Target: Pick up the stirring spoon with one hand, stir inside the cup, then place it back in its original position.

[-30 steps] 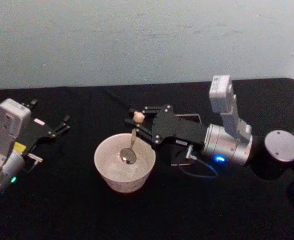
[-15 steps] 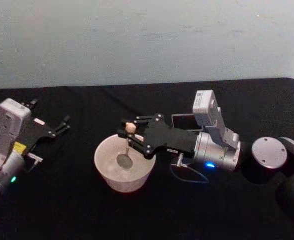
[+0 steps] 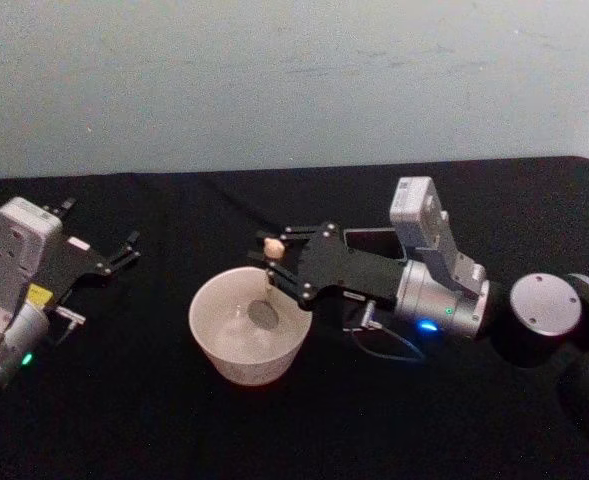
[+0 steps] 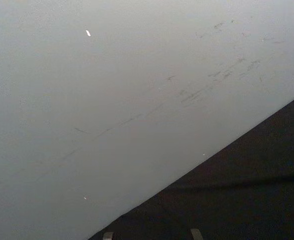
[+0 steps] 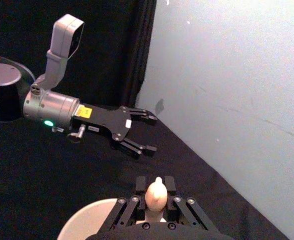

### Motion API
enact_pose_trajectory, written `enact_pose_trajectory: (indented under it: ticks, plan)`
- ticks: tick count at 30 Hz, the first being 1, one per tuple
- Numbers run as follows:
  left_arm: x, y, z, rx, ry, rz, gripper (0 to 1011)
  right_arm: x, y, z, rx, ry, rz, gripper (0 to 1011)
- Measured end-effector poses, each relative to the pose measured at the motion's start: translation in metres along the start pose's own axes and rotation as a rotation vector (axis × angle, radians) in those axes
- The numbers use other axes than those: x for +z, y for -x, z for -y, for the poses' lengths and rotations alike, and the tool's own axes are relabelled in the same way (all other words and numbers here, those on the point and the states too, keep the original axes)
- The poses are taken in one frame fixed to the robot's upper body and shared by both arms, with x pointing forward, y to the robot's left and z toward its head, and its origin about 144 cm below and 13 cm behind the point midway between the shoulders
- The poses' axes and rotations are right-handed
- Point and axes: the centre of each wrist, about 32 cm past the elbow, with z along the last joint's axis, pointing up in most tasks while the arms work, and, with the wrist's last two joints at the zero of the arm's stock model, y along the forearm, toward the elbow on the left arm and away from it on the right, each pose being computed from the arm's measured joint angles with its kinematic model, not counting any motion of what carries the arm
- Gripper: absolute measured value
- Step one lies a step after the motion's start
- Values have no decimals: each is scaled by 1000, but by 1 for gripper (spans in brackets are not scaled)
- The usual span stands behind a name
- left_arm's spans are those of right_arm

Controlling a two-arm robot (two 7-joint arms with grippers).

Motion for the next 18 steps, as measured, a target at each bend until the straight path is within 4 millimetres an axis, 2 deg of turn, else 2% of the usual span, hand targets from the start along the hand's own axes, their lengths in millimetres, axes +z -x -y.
enact_pose_trajectory:
  ticks: [10,18]
  plan:
    - [0,0,0,0,0,0,1001,6,9,26,-12,-2,-16,214]
    - [0,0,0,0,0,0,1001,7,22,31,37,-4,-39,214]
